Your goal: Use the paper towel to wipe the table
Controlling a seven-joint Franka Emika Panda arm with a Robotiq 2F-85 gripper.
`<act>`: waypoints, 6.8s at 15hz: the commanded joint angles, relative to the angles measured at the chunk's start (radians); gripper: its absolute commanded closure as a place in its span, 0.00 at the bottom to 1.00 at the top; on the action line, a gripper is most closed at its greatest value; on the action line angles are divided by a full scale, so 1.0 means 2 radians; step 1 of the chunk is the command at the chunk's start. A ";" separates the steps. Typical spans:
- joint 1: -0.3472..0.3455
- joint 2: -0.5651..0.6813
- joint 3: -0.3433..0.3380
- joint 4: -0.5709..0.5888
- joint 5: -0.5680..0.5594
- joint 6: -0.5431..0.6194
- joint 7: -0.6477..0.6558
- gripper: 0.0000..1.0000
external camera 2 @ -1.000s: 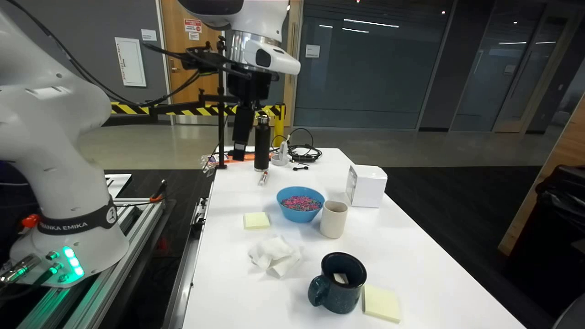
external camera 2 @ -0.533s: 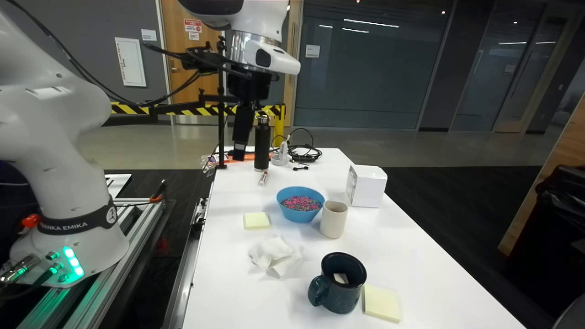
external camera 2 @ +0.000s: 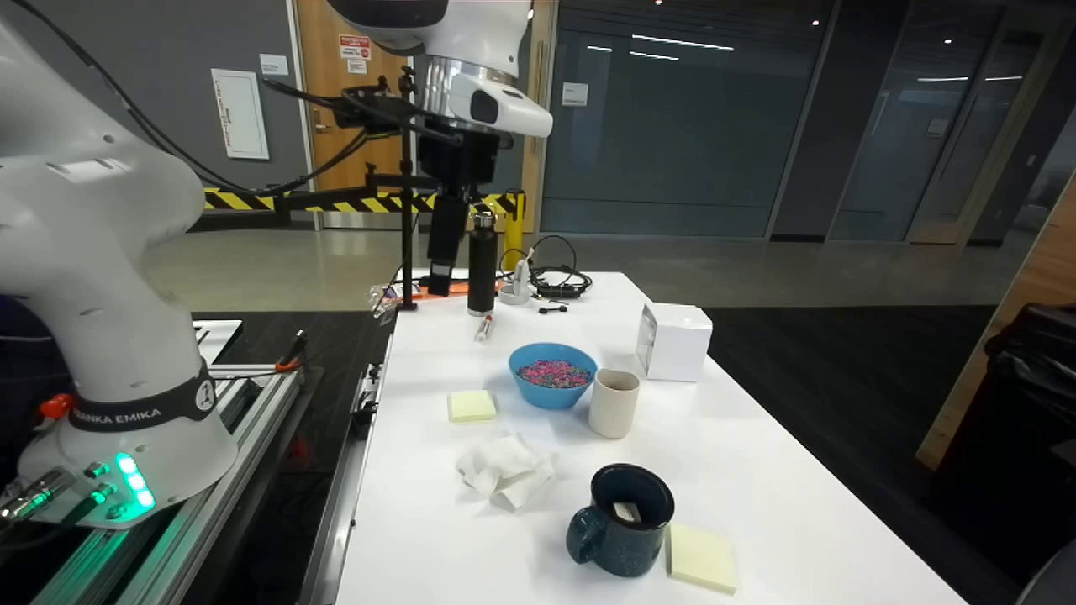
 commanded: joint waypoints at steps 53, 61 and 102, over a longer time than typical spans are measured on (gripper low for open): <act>0.005 0.188 0.097 -0.094 0.056 0.387 0.249 0.00; 0.018 0.284 0.068 -0.094 0.083 0.487 0.255 0.00; 0.037 0.499 0.017 0.013 0.124 0.581 0.195 0.62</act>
